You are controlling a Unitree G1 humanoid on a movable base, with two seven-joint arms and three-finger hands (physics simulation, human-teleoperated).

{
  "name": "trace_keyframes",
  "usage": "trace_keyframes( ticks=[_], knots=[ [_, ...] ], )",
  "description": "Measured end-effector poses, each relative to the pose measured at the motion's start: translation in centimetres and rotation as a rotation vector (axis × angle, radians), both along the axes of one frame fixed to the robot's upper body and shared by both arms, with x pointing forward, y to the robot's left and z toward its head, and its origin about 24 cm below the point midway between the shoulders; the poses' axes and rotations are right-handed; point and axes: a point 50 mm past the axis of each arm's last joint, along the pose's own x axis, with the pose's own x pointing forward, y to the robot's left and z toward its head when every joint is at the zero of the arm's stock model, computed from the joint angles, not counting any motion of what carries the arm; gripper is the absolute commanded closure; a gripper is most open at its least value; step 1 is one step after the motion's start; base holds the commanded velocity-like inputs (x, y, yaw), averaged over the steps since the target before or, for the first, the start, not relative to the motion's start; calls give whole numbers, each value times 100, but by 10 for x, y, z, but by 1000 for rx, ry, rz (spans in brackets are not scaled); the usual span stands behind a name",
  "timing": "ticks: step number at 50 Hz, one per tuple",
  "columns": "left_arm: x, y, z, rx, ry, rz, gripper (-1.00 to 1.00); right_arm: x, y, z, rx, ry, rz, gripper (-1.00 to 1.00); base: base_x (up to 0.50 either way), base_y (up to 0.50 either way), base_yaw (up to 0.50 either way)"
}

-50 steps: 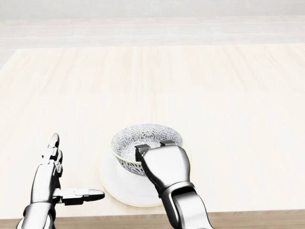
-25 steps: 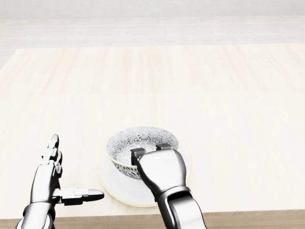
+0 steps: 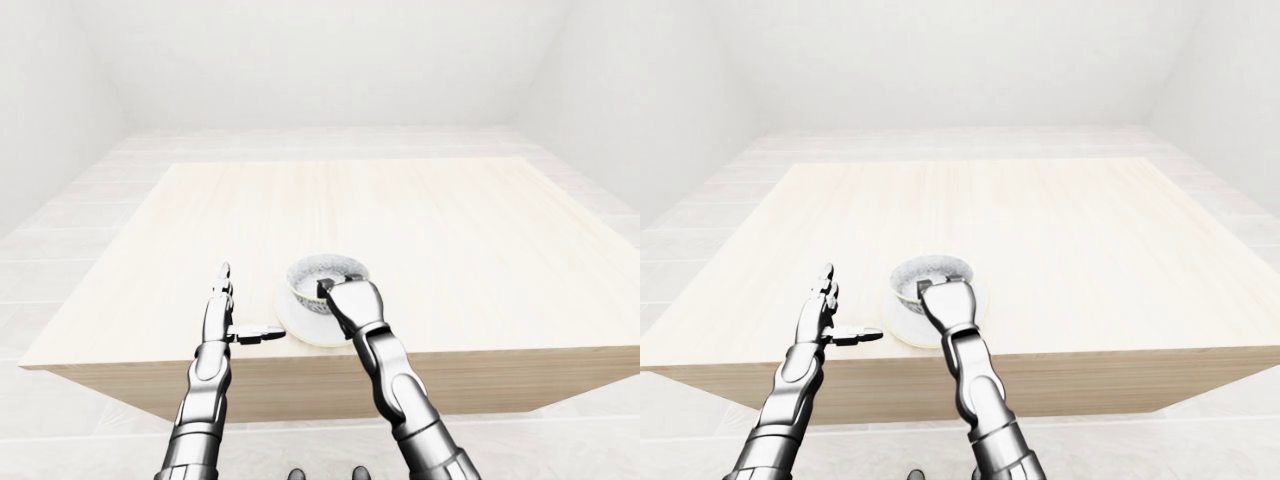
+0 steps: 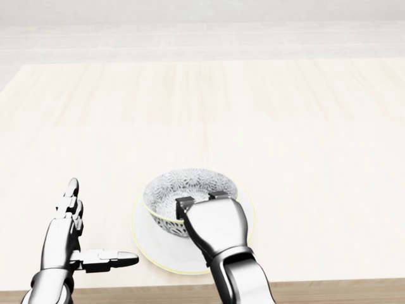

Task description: Put the bowl on the plate.

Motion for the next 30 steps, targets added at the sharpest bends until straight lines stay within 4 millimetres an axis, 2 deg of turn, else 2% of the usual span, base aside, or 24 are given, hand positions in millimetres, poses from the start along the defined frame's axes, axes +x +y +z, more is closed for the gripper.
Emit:
trace_keyframes(
  ticks=[30],
  knots=[
    [1,0,1,-3,-6,-1,-100,2,0,-2,-17,-10,-2,55,0,0,0]
  ],
)
